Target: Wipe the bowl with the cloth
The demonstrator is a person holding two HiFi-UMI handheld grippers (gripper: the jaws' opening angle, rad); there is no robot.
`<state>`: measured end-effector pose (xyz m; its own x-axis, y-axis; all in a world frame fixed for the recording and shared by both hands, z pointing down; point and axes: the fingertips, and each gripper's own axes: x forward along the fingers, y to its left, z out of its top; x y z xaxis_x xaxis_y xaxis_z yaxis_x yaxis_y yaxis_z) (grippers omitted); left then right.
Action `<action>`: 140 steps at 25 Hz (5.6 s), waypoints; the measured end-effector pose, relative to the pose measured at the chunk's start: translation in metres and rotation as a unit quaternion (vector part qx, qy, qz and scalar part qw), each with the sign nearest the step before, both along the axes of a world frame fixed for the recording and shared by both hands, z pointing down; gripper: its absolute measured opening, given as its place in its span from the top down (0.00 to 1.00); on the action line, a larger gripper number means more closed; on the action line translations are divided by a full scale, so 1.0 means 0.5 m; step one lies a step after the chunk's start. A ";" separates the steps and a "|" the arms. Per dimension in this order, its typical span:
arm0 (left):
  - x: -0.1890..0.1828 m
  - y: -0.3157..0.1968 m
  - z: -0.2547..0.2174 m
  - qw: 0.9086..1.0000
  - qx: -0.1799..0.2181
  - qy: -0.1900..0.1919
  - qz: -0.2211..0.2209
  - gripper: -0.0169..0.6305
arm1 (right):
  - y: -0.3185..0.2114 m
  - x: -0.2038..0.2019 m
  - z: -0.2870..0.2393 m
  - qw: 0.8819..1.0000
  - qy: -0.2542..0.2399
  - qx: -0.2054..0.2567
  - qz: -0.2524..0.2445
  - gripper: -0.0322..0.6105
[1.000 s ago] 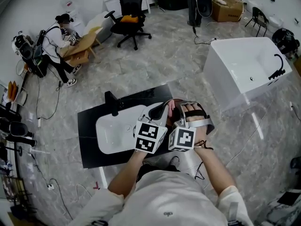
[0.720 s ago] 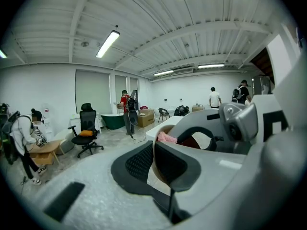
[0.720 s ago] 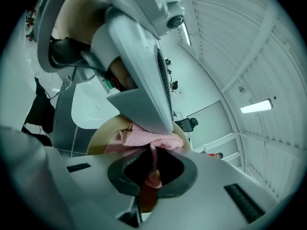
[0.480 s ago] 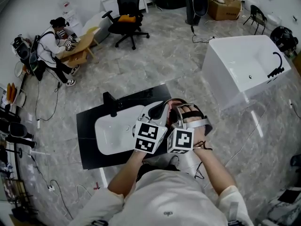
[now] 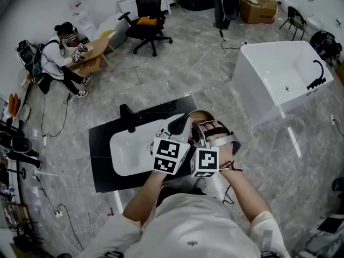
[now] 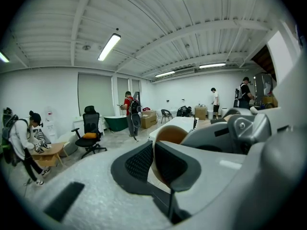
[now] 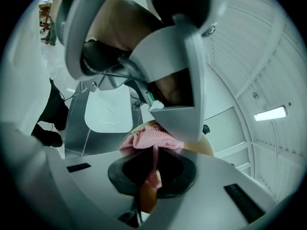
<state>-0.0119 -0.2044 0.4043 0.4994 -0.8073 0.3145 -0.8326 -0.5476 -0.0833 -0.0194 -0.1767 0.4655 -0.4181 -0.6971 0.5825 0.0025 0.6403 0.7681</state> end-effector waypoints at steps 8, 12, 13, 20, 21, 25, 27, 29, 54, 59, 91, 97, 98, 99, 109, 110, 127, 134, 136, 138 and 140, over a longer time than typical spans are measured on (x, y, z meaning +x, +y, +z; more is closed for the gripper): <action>-0.009 0.008 0.015 1.000 -0.005 -0.007 -0.005 0.93 | 0.001 0.017 0.025 0.999 0.031 0.008 0.005 0.93; -0.011 0.014 0.014 1.000 -0.004 -0.006 -0.004 0.93 | -0.006 0.034 0.021 0.999 0.028 0.021 0.028 0.93; -0.011 0.015 0.015 1.000 -0.004 -0.006 -0.004 0.93 | -0.009 0.038 0.020 0.999 0.026 0.025 0.035 0.93; -0.013 0.022 0.007 1.000 -0.004 -0.001 -0.003 0.93 | -0.033 0.059 -0.017 0.995 0.011 0.067 0.077 0.93; -0.012 0.024 0.007 1.000 -0.004 0.000 -0.001 0.93 | -0.036 0.060 -0.023 0.994 0.009 0.073 0.080 0.93; -0.007 0.034 0.013 1.000 -0.009 -0.001 0.008 0.93 | -0.042 0.057 -0.036 0.992 0.008 0.092 0.086 0.93; -0.011 0.039 0.016 1.000 -0.011 -0.002 0.008 0.93 | -0.039 0.050 -0.032 0.992 0.006 0.094 0.085 0.93; -0.018 0.040 0.019 1.000 -0.012 -0.002 0.006 0.93 | -0.034 0.042 -0.024 0.993 0.003 0.087 0.084 0.93; -0.046 0.033 0.048 0.999 -0.033 0.012 -0.025 0.93 | 0.003 0.041 0.018 0.995 0.011 0.066 0.071 0.93; -0.052 0.029 0.057 0.999 -0.038 0.009 -0.029 0.93 | -0.006 0.042 -0.028 0.993 -0.023 0.089 0.075 0.93; -0.075 0.007 0.082 0.994 -0.080 0.048 -0.054 0.93 | -0.049 0.217 -0.261 0.863 -0.483 0.006 0.149 0.92; -0.080 -0.001 0.110 0.989 -0.111 0.067 -0.066 0.93 | -0.063 0.260 -0.181 0.819 -0.537 -0.082 0.182 0.92; -0.082 -0.002 0.117 0.989 -0.114 0.067 -0.067 0.93 | -0.064 0.265 -0.166 0.814 -0.541 -0.092 0.189 0.92; -0.083 -0.003 0.123 0.988 -0.118 0.068 -0.068 0.93 | -0.065 0.271 -0.151 0.810 -0.544 -0.102 0.196 0.92; -0.087 -0.032 0.255 0.973 -0.194 0.081 -0.092 0.93 | -0.056 0.312 -0.024 0.793 -0.533 -0.166 0.247 0.92; -0.089 -0.036 0.275 0.971 -0.203 0.084 -0.098 0.93 | -0.052 0.315 -0.010 0.791 -0.530 -0.172 0.252 0.93; -0.126 -0.082 0.567 0.919 -0.323 0.119 -0.192 0.93 | -0.033 0.351 0.172 0.772 -0.493 -0.255 0.309 0.92; -0.129 -0.073 0.640 0.905 -0.350 0.129 -0.205 0.93 | -0.021 0.348 0.221 0.765 -0.487 -0.276 0.319 0.92; -0.129 -0.075 0.649 0.901 -0.353 0.139 -0.209 0.93 | -0.022 0.350 0.228 0.763 -0.487 -0.279 0.321 0.92; -0.131 -0.077 0.657 0.900 -0.353 0.140 -0.214 0.93 | -0.022 0.352 0.231 0.762 -0.486 -0.282 0.322 0.92; -0.134 -0.078 0.664 0.900 -0.353 0.140 -0.216 0.93 | -0.022 0.352 0.233 0.763 -0.485 -0.283 0.321 0.92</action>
<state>-0.0792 -0.2436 0.7362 0.3259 -0.5941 0.7354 -0.9149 -0.0021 0.4038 0.1564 -0.1880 0.5818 -0.5224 -0.6917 0.4986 -0.8445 0.5006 -0.1903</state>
